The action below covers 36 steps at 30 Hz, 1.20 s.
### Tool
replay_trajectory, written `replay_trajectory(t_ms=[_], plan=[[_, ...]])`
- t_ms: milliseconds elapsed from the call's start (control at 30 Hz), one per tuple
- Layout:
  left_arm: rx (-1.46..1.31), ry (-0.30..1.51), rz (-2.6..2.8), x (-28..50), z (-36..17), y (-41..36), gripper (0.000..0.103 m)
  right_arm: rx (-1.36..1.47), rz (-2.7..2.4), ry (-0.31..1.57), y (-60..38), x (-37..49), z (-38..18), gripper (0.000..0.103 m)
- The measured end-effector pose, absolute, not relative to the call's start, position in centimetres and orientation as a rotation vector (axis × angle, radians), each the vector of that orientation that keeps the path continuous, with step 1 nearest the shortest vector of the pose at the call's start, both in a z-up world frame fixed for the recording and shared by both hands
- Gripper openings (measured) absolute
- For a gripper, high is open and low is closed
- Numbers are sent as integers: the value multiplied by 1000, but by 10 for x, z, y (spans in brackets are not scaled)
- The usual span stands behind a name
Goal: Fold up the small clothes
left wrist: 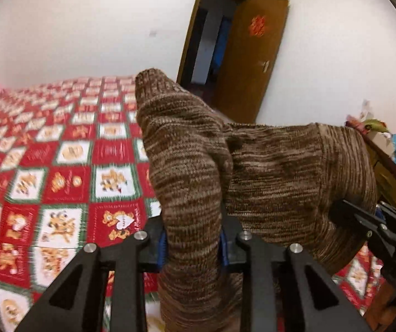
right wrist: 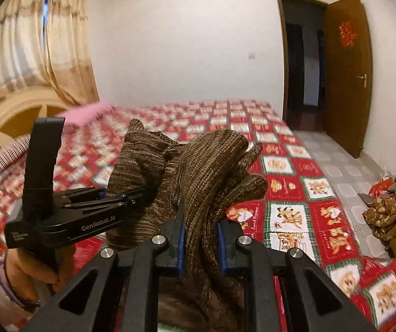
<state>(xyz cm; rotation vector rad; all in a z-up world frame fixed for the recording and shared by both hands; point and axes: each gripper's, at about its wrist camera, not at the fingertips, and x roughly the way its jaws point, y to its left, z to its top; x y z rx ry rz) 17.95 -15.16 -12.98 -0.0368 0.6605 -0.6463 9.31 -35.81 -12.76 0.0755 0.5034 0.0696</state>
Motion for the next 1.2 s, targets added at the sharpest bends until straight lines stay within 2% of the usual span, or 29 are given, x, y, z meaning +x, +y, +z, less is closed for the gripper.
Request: replay_trajectory(t_ms=[167, 367, 533, 733, 867, 1033, 1067, 1100, 1133, 1167, 1200], plan=[[-35, 611, -705, 125, -81, -138, 29, 106, 79, 430, -353, 29, -84, 18], [-31, 633, -761, 77, -59, -138, 29, 166, 102, 431, -359, -30, -56, 18], [-37, 711, -811, 70, -89, -163, 29, 193, 49, 484, -385, -45, -80, 18], [-82, 877, -850, 100, -162, -222, 29, 264, -48, 586, -440, -25, -142, 18], [-20, 885, -830, 118, -194, -263, 29, 310, -110, 658, -477, -2, -187, 18], [73, 892, -799, 133, -226, -301, 31, 317, -177, 695, -506, 18, -217, 18], [98, 903, -775, 137, -235, -306, 38, 295, -202, 714, -508, 23, -226, 18], [115, 902, -752, 136, -239, -309, 51, 280, -217, 728, -512, 27, -233, 18], [125, 891, -725, 136, -240, -309, 59, 274, -229, 748, -515, 31, -241, 18], [129, 883, -687, 137, -240, -306, 78, 303, -229, 775, -520, 35, -245, 19], [126, 895, -639, 140, -240, -303, 92, 335, -229, 786, -527, 36, -248, 20]])
